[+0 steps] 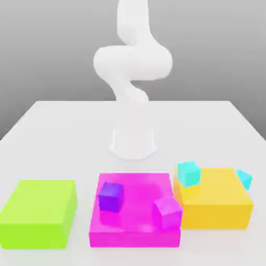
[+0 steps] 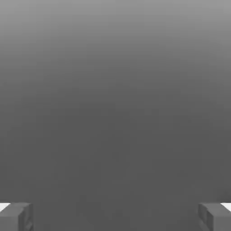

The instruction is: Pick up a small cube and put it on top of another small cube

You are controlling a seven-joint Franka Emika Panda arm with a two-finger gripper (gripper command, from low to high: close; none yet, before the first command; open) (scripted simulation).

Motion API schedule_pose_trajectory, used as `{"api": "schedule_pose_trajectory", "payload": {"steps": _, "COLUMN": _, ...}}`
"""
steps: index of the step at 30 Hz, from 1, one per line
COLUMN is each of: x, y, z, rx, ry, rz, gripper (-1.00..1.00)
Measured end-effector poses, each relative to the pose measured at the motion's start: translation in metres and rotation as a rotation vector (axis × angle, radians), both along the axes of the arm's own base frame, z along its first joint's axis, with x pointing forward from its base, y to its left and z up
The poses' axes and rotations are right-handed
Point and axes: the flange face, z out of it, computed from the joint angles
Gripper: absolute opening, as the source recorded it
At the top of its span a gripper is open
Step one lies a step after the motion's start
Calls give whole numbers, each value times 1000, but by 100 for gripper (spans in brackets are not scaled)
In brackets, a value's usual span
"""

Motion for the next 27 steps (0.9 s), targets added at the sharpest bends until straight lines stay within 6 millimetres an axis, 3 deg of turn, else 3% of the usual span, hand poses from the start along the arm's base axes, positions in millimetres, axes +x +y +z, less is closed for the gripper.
{"api": "schedule_pose_trajectory", "payload": {"steps": 3, "x": 26, "y": 45, "z": -54, "rx": -85, "ry": 73, "rz": 205, "gripper": 0}}
{"api": "schedule_pose_trajectory", "payload": {"steps": 6, "x": 38, "y": 92, "z": -109, "rx": -168, "ry": 135, "rz": 408, "gripper": 0}}
{"api": "schedule_pose_trajectory", "payload": {"steps": 12, "x": 26, "y": 184, "z": -221, "rx": -336, "ry": 238, "rz": 820, "gripper": 0}}
{"api": "schedule_pose_trajectory", "payload": {"steps": 17, "x": -18, "y": 248, "z": -314, "rx": -478, "ry": 305, "rz": 1172, "gripper": 0}}
{"api": "schedule_pose_trajectory", "payload": {"steps": 20, "x": -55, "y": 275, "z": -367, "rx": -564, "ry": 339, "rz": 1385, "gripper": 0}}
{"api": "schedule_pose_trajectory", "payload": {"steps": 22, "x": -89, "y": 294, "z": -401, "rx": -627, "ry": 354, "rz": 1548, "gripper": 0}}
{"api": "schedule_pose_trajectory", "payload": {"steps": 25, "x": -136, "y": 304, "z": -450, "rx": -716, "ry": 380, "rz": 1767, "gripper": 0}}
{"api": "schedule_pose_trajectory", "payload": {"steps": 27, "x": -152, "y": 302, "z": -477, "rx": -752, "ry": 396, "rz": 1853, "gripper": 0}}
